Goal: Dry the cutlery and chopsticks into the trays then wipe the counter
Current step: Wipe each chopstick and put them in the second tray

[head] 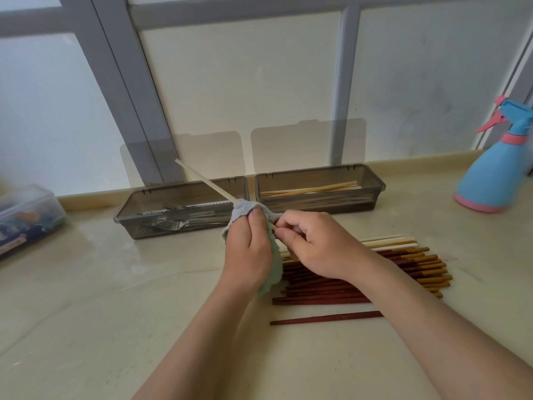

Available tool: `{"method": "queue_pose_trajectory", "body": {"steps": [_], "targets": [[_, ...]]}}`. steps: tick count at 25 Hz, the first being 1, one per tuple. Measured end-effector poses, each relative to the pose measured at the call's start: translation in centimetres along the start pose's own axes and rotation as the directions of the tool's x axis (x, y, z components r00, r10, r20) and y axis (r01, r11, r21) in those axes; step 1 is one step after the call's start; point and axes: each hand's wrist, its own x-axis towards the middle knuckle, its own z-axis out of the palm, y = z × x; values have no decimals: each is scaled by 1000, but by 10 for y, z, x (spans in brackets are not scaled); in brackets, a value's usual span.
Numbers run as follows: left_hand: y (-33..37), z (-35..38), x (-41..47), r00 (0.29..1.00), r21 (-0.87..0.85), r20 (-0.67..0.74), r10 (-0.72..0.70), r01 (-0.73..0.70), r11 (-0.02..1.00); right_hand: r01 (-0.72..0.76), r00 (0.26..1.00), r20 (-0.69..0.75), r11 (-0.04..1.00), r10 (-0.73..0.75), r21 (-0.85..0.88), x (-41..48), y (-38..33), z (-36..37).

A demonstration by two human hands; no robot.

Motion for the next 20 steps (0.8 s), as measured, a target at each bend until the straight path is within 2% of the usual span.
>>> {"method": "queue_pose_trajectory", "body": {"steps": [2,4,7,10,12,15,18,20], "targets": [[-1,-6,6,996,-43,-71,-62,59,997,-68,993,102,998,67,3,-2,1,-5],[0,-4,5,993,-98,-85,-88,79,992,-64,992,112,998,65,-19,-1,1,-3],[2,5,-6,1000,-4,21,-4,4,1000,-8,998,62,1000,6,25,0,-3,5],[2,6,-3,993,24,115,34,-37,999,-122,989,94,984,110,132,-2,-2,-2],[3,-2,2,983,5,185,22,-23,1000,-169,986,46,957,163,237,-1,-1,-12],[2,-4,-2,903,70,430,3,-37,997,-211,965,-19,821,261,531,5,4,-15],[2,1,-10,789,174,614,-23,-107,979,-286,939,27,731,344,619,7,9,-10],[2,2,-10,766,182,641,-36,-106,978,-307,914,14,669,405,677,10,12,-9]]}}
